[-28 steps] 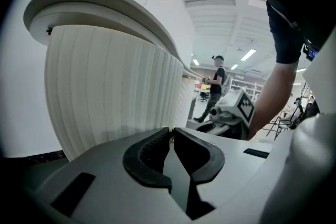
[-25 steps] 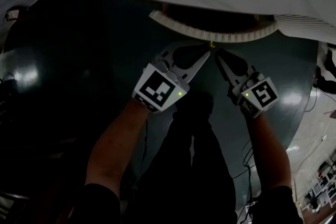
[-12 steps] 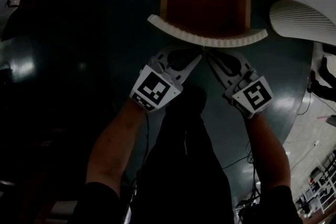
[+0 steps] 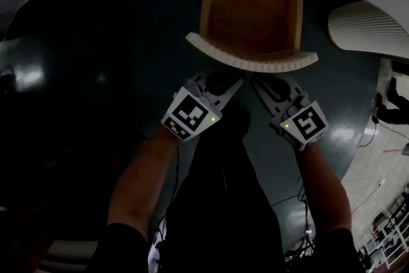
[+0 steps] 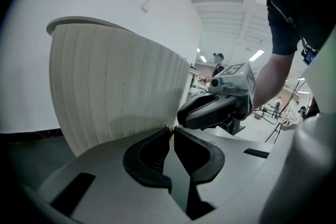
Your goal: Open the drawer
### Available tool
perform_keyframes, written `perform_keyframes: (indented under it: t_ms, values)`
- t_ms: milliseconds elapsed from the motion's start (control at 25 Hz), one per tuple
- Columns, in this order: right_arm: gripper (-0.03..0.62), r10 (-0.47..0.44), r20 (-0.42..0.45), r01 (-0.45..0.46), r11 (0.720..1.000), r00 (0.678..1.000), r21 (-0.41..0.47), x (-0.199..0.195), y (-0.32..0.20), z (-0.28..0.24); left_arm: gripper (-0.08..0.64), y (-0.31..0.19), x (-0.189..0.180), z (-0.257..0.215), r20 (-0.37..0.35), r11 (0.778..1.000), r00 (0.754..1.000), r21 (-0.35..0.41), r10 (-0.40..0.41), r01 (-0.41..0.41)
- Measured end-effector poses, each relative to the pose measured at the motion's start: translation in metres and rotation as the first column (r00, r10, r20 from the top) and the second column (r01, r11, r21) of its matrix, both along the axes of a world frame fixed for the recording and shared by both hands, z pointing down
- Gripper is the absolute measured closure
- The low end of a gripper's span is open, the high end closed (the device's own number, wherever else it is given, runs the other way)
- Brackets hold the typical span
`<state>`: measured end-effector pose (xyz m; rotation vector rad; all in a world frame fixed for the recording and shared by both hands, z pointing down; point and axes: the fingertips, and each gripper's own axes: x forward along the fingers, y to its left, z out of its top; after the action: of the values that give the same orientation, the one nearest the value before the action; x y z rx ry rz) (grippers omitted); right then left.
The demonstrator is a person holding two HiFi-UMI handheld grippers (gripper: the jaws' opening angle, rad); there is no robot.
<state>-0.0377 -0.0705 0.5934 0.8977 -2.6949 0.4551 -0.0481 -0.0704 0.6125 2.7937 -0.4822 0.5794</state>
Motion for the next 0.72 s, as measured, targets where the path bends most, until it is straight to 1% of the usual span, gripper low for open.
perform_keyframes:
  t_ms: [200,240,280,320,360,400,480,600,720]
  values:
    - [0.574,-0.015,-0.003,0.015,0.998,1.0,-0.056,0.007,0.031,-0.006,0.526,0.023,0.0,0.004,0.016,0.999,1.0,-0.041,-0.01,0.011]
    - [0.574,-0.019,-0.004,0.018,0.998,1.0,-0.068,0.008,0.035,-0.01,0.531,0.029,0.0,0.004,0.022,0.999,1.0,-0.046,0.013,-0.012]
    - [0.574,-0.03,-0.005,0.029,0.997,1.0,-0.067,0.009,0.038,-0.014,0.549,0.037,0.001,0.005,0.038,0.998,0.998,-0.048,0.053,-0.051]
    - [0.574,-0.045,-0.007,0.044,0.997,0.999,-0.058,0.01,0.04,-0.018,0.549,0.048,0.004,0.007,0.062,0.995,0.994,-0.046,0.093,-0.091]
    - [0.574,-0.057,-0.008,0.057,0.997,0.998,-0.051,0.012,0.041,-0.022,0.549,0.057,0.007,0.011,0.088,0.992,0.989,-0.041,0.119,-0.116]
    - [0.574,-0.066,-0.008,0.065,0.997,0.998,-0.046,0.014,0.042,-0.026,0.549,0.061,0.009,0.012,0.102,0.992,0.987,-0.037,0.122,-0.118]
    - [0.574,-0.074,-0.003,0.074,0.996,0.997,-0.045,0.018,0.041,-0.036,0.549,0.056,0.011,0.005,0.079,0.997,0.994,-0.043,0.075,-0.072]
    - [0.574,-0.075,0.012,0.076,0.996,0.997,-0.056,0.016,0.04,-0.057,0.549,0.038,0.005,-0.029,0.025,0.999,1.0,-0.048,0.004,-0.003]
    - [0.574,-0.069,0.045,0.071,0.997,0.997,-0.041,0.014,0.032,-0.088,0.549,0.024,0.001,-0.073,-0.001,1.0,1.0,-0.012,-0.026,0.026]
